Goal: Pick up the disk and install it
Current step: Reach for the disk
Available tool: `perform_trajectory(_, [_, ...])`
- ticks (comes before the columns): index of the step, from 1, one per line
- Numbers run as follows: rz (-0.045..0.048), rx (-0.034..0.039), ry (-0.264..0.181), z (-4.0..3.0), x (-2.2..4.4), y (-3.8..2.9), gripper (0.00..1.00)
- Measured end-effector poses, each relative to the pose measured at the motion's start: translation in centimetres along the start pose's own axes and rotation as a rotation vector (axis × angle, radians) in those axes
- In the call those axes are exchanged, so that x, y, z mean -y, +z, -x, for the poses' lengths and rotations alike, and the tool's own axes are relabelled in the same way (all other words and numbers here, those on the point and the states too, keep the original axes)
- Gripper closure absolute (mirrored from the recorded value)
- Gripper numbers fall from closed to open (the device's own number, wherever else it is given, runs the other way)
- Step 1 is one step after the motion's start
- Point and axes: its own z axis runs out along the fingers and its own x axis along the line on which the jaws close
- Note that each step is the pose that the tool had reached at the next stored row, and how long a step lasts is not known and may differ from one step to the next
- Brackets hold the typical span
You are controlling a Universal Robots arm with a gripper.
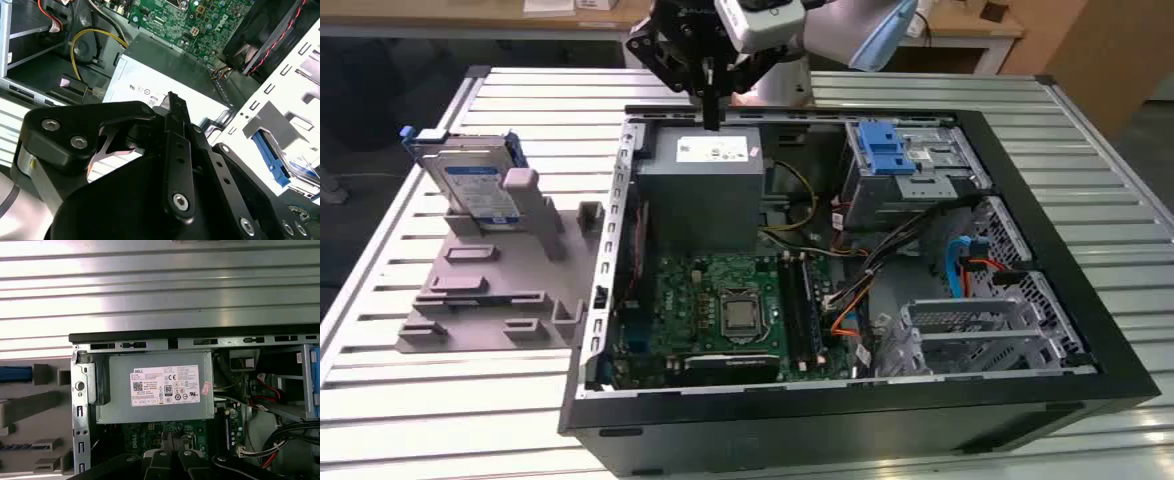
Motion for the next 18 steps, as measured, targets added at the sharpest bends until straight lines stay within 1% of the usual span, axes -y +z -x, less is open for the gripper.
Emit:
perform_trajectory(7, [0.0000, 0.0001, 0.000, -0.06, 0.00, 0.00, 0.89])
perform_trajectory(8, [0.0000, 0.0000, 0.000, -0.19, 0.01, 0.01, 0.89])
perform_trajectory(9, [-0.0001, 0.0000, 0.000, -0.76, 0.06, 0.05, 0.89])
perform_trajectory(18, [-0.0001, 0.0000, 0.000, -0.97, 0.08, 0.07, 0.89])
